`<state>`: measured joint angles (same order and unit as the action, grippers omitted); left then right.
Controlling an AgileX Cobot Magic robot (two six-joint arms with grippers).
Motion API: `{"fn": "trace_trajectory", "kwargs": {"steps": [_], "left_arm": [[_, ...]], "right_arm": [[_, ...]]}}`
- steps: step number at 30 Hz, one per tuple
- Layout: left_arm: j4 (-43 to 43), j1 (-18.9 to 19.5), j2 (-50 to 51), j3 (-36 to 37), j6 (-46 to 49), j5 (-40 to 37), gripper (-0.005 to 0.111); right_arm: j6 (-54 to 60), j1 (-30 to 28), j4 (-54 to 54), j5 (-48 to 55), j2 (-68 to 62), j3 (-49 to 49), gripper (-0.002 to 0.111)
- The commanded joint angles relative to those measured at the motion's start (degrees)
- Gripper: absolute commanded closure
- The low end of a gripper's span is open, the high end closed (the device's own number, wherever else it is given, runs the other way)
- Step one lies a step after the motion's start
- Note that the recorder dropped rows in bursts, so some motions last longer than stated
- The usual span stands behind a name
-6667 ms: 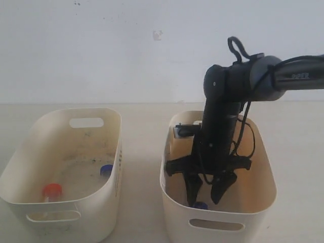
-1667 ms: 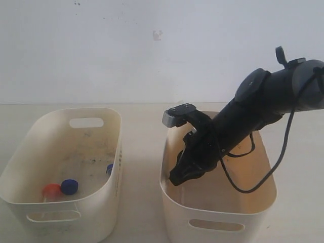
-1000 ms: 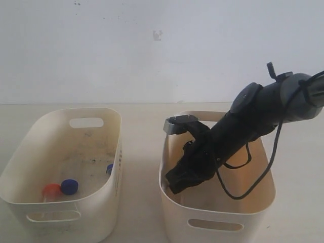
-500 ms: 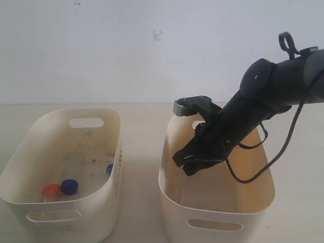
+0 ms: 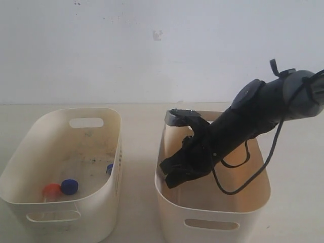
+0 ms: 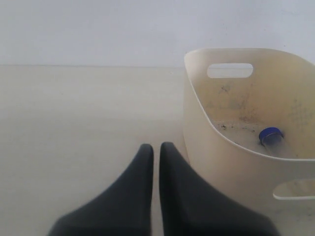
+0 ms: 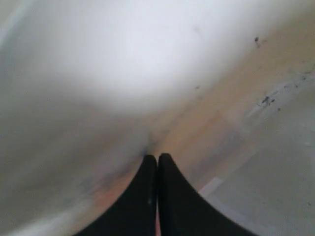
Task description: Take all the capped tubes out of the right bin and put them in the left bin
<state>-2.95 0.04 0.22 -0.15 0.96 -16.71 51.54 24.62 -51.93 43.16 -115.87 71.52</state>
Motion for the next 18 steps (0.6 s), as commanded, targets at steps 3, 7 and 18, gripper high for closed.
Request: {"fn": "trace_trajectory", "kwargs": {"steps": [3, 7, 18], "left_arm": [[-0.2, 0.3, -0.2, 0.2, 0.1, 0.2, 0.103], [-0.2, 0.3, -0.2, 0.2, 0.1, 0.2, 0.103], [-0.2, 0.3, -0.2, 0.2, 0.1, 0.2, 0.103]], "right_arm": [[1.4, 0.0, -1.5, -0.2, -3.3, -0.1, 0.109], [-0.4, 0.0, -0.7, -0.5, -4.2, -0.1, 0.109], [-7.1, 0.0, 8.2, -1.1, -2.0, -0.1, 0.109]]}}
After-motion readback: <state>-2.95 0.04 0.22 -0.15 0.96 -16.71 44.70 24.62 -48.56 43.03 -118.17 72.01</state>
